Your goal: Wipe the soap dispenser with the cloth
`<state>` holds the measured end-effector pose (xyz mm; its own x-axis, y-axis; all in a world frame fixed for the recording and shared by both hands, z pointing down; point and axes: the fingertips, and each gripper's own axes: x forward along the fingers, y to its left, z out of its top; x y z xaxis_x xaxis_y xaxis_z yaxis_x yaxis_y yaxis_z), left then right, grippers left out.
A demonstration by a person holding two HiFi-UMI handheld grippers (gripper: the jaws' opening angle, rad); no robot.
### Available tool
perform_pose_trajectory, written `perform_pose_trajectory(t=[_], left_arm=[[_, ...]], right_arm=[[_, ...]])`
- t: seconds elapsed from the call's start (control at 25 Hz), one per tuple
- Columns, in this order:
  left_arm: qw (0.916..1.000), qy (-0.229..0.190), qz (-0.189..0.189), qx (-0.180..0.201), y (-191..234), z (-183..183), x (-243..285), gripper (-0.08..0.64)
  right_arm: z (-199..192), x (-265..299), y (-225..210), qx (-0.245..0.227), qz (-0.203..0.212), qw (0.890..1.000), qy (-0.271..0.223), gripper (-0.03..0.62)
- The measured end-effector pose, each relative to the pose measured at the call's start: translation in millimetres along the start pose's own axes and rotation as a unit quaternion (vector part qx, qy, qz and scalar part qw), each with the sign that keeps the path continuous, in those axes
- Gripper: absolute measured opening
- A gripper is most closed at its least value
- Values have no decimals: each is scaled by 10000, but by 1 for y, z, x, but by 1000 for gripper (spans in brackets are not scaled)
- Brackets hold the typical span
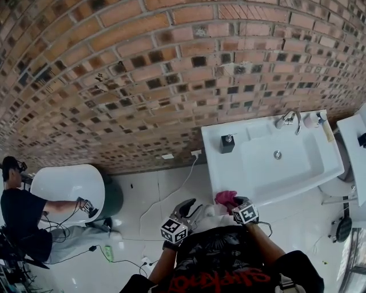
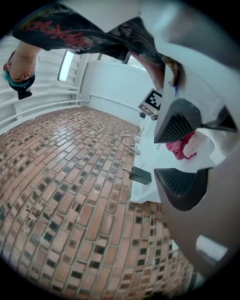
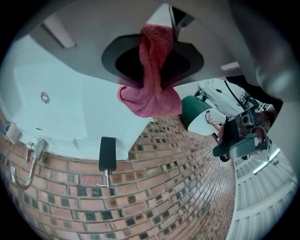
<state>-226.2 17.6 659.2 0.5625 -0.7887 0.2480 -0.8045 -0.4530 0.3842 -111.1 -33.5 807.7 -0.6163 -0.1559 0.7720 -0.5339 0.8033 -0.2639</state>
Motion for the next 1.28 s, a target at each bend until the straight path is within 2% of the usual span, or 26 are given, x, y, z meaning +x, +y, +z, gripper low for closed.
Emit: perform_pose_trajectory(t=[0.16, 0.24, 0.32, 0.4, 0.52, 0.76, 0.88, 1.0, 1.12, 1.28], left_arm=[[10000, -32, -57, 25, -7, 5, 3, 166], [9999, -31, -113, 41, -12, 6, 7, 167], [9998, -14, -184, 115, -19, 10, 13, 167], [9995, -56, -230, 226, -32, 19, 19, 166], [9985, -282, -267, 393, -60, 40, 29, 166], [9943, -840, -285, 588, -158, 79, 52, 167], [9906, -1159, -290, 666, -211, 94, 57, 166], [9876, -1313, -298, 809, -254, 103, 54, 166], [9851, -1320, -375, 1037, -285, 110, 50, 166], [9808, -1409, -476, 1263, -304, 126, 43, 166]], right_arm=[[5, -13, 4, -11, 14, 9999, -166, 115], [18, -31, 10, 26, 115, 9985, -528, 115], [39, -58, 13, 122, 250, 9933, -1125, 114], [60, -95, 18, 214, 455, 9815, -1848, 114], [91, -170, 26, 63, 719, 9565, -2827, 114], [104, -316, 37, -522, 995, 9054, -4094, 114], [90, -367, 37, -710, 1037, 8902, -4379, 114], [74, -401, 38, -810, 1072, 8820, -4517, 114], [61, -421, 39, -857, 1025, 8775, -4607, 114], [53, -431, 40, -832, 986, 8769, -4630, 112]])
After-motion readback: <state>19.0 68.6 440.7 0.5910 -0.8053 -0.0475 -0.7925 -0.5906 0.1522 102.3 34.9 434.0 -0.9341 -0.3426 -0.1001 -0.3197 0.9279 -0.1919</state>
